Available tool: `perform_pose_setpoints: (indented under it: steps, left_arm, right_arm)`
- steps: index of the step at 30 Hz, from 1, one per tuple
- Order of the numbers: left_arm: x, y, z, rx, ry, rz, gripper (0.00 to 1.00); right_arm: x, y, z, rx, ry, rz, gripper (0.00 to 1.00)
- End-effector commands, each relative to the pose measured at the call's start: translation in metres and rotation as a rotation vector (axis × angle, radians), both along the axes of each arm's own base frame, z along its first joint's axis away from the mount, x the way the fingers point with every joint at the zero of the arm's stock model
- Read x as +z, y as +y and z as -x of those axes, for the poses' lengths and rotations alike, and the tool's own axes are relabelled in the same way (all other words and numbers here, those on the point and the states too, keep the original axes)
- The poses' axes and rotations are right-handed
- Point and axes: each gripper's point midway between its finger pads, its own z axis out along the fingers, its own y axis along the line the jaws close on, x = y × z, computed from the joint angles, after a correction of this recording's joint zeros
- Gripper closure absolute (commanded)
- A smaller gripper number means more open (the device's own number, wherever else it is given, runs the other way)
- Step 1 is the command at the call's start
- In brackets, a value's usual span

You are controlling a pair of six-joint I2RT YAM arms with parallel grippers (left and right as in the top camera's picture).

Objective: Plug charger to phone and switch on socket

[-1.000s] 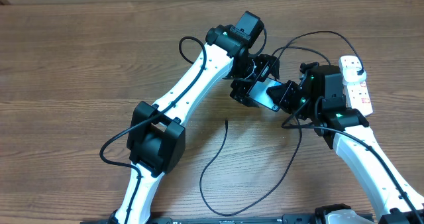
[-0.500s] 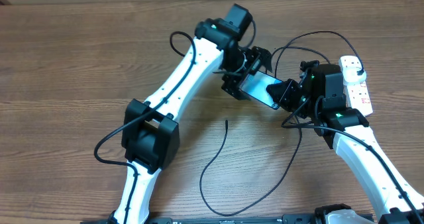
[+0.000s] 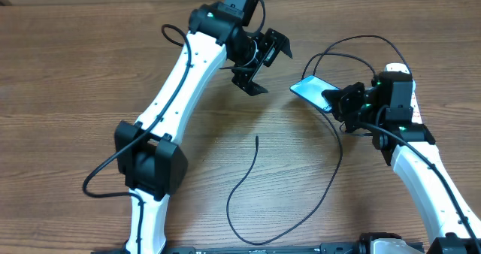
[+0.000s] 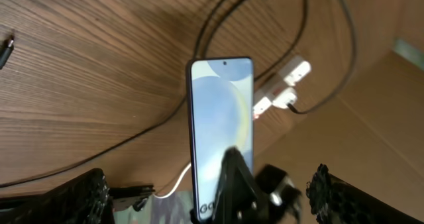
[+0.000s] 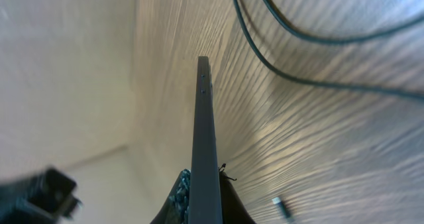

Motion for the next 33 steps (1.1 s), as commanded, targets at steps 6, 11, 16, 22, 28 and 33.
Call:
perform_pose_setpoints:
  steps: [6,11,16,22,28,33]
  left_arm:
    - [0.039,0.007,-0.005,0.012,-0.108,0.033,0.0]
    - [0.041,0.005,-0.01,0.013,-0.131,0.042,0.0]
    - [0.041,0.004,-0.01,0.013,-0.137,0.041,0.0]
    - [0.042,-0.003,-0.007,0.056,-0.093,0.051,0.0]
    - [0.043,-0.015,-0.007,0.067,-0.114,0.047,0.0]
    - [0.042,-0.024,-0.005,0.063,-0.144,0.025,0.0]
  right_arm:
    - [0.028,0.023,0.004,-0.172,0.25,-0.461,0.96]
    - [0.039,0.033,0.007,-0.171,0.31,-0.582,0.96]
    - [0.057,0.042,0.004,-0.151,0.332,-0.692,0.96]
    - [0.069,0.045,0.0,-0.133,0.307,-0.732,0.96]
    - [0.071,0.048,0.003,-0.158,0.382,-0.802,0.96]
    - [0.073,0.048,0.002,-0.151,0.373,-0.803,0.96]
